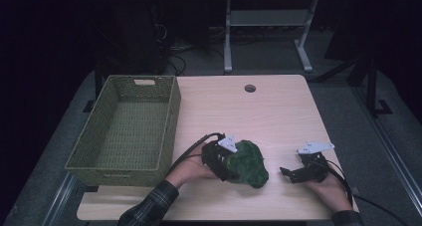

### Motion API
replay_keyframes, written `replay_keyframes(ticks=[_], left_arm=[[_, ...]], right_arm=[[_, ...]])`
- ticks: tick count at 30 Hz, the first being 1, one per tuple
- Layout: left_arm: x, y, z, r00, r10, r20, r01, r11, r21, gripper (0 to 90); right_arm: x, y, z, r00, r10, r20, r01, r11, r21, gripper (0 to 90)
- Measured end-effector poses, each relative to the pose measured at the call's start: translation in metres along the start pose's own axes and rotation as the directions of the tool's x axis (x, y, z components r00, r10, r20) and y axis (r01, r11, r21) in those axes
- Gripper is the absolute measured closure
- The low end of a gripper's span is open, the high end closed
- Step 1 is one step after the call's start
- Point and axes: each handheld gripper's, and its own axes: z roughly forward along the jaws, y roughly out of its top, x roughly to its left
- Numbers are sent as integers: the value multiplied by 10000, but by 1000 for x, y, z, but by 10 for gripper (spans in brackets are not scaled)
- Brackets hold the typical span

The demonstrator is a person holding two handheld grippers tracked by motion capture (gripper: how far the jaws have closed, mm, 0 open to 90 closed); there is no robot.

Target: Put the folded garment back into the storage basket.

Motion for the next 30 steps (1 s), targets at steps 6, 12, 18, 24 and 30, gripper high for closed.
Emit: replay_keyframes(ticks=[6, 12, 18, 24, 30], left_arm=[[-2, -3, 6, 9996, 260, -83, -258, 9994, 222, 137], [-1, -11, 6, 9989, 431, -208, -433, 9990, -60, 192], [2, -15, 3, 9985, 538, -119, -541, 9983, -226, 338], [2, -15, 1, 9992, 382, 91, -379, 9988, -311, 559], [4, -15, 0, 9996, 108, 248, -100, 9994, -335, 643]], right_arm=[[0, 0, 0, 10000, -5, 3, 5, 10000, -4, 18], [0, 0, 0, 10000, 4, 2, -4, 10000, -7, 18], [0, 0, 0, 10000, 3, 6, -3, 10000, -5, 18], [0, 0, 0, 10000, 7, 5, -7, 10000, -9, 19], [0, 0, 0, 10000, 3, 10, -3, 10000, -4, 18]])
